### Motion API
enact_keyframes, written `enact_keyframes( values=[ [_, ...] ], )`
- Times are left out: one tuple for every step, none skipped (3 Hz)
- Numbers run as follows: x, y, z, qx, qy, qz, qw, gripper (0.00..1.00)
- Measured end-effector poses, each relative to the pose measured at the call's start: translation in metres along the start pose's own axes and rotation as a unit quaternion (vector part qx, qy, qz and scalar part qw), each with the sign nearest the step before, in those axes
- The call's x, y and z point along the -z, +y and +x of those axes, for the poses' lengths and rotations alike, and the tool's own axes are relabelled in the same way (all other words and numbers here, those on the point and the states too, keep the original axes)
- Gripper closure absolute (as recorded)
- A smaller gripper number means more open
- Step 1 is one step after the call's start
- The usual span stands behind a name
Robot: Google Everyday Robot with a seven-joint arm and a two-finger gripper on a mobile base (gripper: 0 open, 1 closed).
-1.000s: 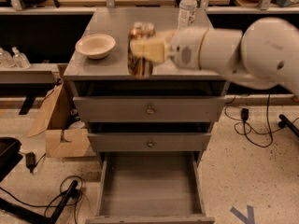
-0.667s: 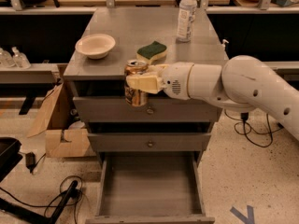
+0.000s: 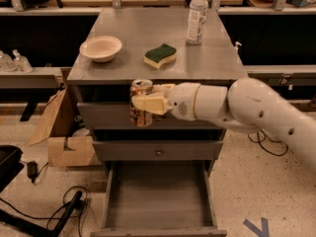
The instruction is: Place orange can into bottom drawer
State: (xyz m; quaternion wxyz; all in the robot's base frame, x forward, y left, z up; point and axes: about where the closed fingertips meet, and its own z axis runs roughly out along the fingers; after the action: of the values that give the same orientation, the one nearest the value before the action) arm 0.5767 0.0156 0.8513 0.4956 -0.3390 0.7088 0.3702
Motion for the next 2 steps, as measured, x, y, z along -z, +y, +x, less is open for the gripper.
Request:
enact_keyframes(
  values=[
    [-0.013,0.014,0.079,0.000,-0.007,-0.035,0.9994,1.00],
    [-0.034,0.027,0.159,0.039,-0.006,-0.088,0.9954,1.00]
  ],
)
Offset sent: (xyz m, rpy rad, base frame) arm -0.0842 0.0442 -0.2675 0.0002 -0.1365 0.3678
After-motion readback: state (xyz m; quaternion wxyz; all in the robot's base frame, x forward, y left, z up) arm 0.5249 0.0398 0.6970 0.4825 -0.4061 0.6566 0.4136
